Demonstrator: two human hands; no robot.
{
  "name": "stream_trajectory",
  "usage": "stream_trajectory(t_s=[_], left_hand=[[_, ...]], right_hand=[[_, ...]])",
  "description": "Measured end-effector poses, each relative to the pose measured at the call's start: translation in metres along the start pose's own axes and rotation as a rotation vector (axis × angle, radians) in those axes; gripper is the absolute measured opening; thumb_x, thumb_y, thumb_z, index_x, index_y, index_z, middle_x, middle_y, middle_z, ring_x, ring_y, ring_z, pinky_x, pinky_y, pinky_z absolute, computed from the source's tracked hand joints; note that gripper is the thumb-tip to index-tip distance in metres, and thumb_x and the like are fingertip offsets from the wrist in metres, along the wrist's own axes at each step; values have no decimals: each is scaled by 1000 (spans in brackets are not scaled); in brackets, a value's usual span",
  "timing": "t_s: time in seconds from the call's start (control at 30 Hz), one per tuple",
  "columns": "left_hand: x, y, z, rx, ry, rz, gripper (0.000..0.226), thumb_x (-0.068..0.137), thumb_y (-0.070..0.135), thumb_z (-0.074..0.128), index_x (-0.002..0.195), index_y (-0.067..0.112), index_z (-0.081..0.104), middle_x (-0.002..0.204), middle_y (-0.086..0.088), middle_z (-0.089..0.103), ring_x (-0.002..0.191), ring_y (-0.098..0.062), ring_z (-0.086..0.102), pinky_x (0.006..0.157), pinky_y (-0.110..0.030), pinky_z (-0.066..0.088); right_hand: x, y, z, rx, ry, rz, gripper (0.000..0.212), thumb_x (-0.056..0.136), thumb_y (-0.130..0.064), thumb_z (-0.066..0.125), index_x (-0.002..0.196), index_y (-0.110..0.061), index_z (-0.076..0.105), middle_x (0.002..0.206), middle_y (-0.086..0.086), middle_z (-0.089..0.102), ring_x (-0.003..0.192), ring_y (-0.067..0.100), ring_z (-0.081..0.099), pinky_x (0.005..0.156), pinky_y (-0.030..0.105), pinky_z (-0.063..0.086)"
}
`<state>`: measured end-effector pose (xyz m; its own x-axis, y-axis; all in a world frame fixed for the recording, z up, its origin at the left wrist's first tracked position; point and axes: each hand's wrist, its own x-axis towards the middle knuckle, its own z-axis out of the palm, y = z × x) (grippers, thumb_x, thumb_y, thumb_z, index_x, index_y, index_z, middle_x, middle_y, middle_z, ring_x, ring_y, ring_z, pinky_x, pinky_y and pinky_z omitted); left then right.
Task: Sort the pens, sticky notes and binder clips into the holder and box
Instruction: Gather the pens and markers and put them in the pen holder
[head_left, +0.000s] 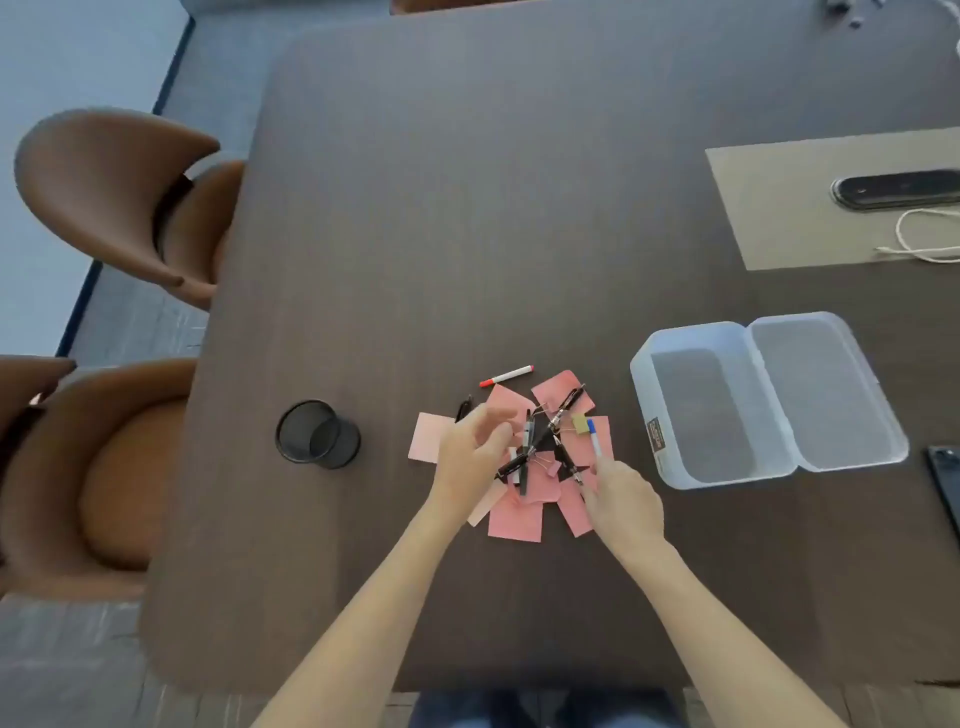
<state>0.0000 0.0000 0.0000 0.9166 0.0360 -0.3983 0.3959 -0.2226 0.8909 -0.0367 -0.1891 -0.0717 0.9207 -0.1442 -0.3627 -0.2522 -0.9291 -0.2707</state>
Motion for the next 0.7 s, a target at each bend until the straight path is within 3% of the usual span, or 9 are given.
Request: stream_trajectory(t_s=[0.13,0.27,0.37,0.57,0.7], left_hand=[[-4,-16,7,36,-21,-66,24,96,1,50,106,10,70,101,-6,75,90,-19,74,88,-35,58],[-7,-28,14,-107,-23,-185,24,99,1,47,107,5,69,98,-10,75,77,-9,73,78,-30,60],[-10,-36,20,-230,-14,-328,25,101,4,47,114,2,68,100,-13,75,81,-18,73,75,-29,61],[-9,-49,26,-307,-25,-397,21,102,5,49,106,9,69,101,-12,76,85,-20,76,76,-28,62],[-4,-55,26,-344,-23,-422,20,101,4,51,112,5,68,105,-14,75,92,-24,75,77,-29,62]], right_hand=[[-4,-1,9,-81,21,-5,16,96,-21,55,104,-10,63,91,6,64,78,26,65,60,36,52],[2,-4,13,-62,1,6,11,95,-17,56,100,-9,61,92,6,65,77,24,62,57,31,43],[4,-2,17,-63,-41,13,7,94,-11,55,101,-8,57,94,8,65,78,27,61,59,30,37],[5,1,27,49,-39,40,11,94,-12,59,105,-12,60,98,6,67,86,25,66,67,32,50],[3,-2,19,328,-71,184,22,86,-20,68,107,-17,63,98,4,70,91,25,67,78,38,57]])
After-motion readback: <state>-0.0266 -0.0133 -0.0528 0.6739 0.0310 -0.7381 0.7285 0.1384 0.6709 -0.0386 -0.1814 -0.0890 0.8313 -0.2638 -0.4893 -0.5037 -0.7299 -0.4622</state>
